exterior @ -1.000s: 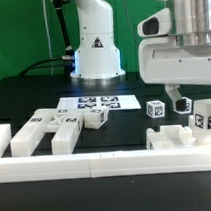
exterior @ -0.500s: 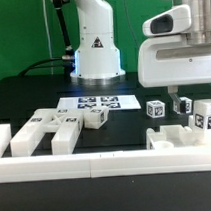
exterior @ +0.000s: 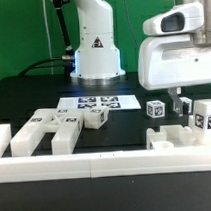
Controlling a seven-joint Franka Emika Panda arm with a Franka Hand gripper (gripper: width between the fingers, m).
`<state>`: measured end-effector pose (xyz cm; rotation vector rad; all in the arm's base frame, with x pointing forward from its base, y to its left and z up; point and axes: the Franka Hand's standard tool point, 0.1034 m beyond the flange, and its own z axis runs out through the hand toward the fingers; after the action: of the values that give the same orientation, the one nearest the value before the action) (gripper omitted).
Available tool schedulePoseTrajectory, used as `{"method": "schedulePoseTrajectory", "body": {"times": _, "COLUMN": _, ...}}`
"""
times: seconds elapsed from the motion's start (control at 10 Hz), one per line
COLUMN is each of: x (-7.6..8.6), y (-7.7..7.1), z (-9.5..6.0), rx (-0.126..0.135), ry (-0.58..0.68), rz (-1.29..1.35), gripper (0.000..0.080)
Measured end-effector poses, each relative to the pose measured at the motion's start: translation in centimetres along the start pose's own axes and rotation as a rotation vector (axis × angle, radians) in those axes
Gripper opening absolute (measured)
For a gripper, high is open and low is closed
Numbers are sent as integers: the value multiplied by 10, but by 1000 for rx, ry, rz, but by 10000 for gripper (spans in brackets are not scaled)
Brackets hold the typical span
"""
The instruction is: Assemble chair
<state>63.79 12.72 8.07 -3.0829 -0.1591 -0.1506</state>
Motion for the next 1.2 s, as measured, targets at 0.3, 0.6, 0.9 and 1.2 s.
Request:
{"method": "schedulePoseTrajectory", "body": {"times": 0.3, "x": 0, "y": 0, "z": 0, "rx": -1, "ry": 0, "rz": -26, "gripper": 398}}
{"method": "schedulePoseTrajectory", "body": {"times": 0.6, "x": 0, "y": 0, "z": 0, "rx": -1, "ry": 0, "rz": -4, "gripper": 288}}
{"method": "schedulePoseTrajectory", "body": {"times": 0.9, "x": 0, "y": 2, "z": 1, "rx": 3, "ry": -1, "rz": 290, "gripper": 288}}
{"method": "schedulePoseTrajectory", "body": {"times": 1.2, "x": 0, "y": 3, "z": 1, "rx": 1, "ry": -3, "rz": 655, "gripper": 289}}
